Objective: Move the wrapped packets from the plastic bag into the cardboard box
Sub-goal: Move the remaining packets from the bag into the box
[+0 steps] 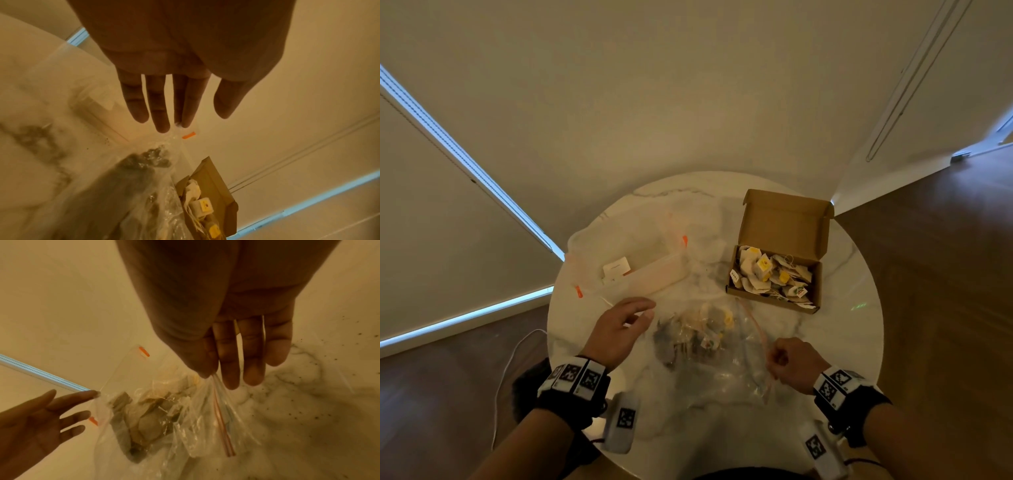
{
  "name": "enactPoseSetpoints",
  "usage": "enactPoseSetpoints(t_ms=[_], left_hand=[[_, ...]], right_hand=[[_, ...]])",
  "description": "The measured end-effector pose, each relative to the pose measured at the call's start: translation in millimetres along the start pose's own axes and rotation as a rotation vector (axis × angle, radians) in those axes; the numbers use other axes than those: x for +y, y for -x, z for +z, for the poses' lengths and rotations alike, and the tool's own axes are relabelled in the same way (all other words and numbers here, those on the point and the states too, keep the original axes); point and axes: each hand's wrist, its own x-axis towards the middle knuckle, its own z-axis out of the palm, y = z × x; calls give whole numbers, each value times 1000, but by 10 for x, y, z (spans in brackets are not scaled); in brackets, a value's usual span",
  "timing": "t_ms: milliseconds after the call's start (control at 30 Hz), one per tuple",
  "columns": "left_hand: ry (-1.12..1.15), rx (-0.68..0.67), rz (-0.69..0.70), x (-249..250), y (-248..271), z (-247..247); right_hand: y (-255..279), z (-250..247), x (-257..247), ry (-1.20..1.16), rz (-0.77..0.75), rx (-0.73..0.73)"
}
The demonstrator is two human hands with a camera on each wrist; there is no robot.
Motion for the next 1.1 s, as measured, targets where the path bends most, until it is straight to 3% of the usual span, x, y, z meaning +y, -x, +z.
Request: enactPoseSetpoints(t_ms=[200, 300, 400, 600, 733, 800, 867, 1000, 1033, 1100], left_hand=[[26, 26, 54, 140, 47, -65], [-167, 19, 30, 32, 21, -76], [-339, 49, 96, 76, 28, 14], [-371, -368, 93, 423, 309, 697], [-170, -299, -34, 436, 297, 927], [-168, -195, -61, 424, 269, 981], [-208, -94, -47, 423, 254, 1005], [-188, -61, -54, 443, 221, 995], [-218, -71, -37, 428, 205, 999], [-298, -102, 0, 397, 164, 1023]], right_hand=[[29, 20, -62, -8, -12, -35], [45, 34, -150, -62, -28, -44], [49, 60, -337, -212, -46, -52], [25, 97, -791, -656, -38, -78], [-33, 44, -834, -711, -112, -205], [-27, -41, -799, -676, -132, -305], [-83, -129, -692, -585, -158, -284], [-379, -257, -395, -10, -344, 98], [-450, -240, -367, 129, -427, 95], [-600, -124, -360, 382, -550, -46]])
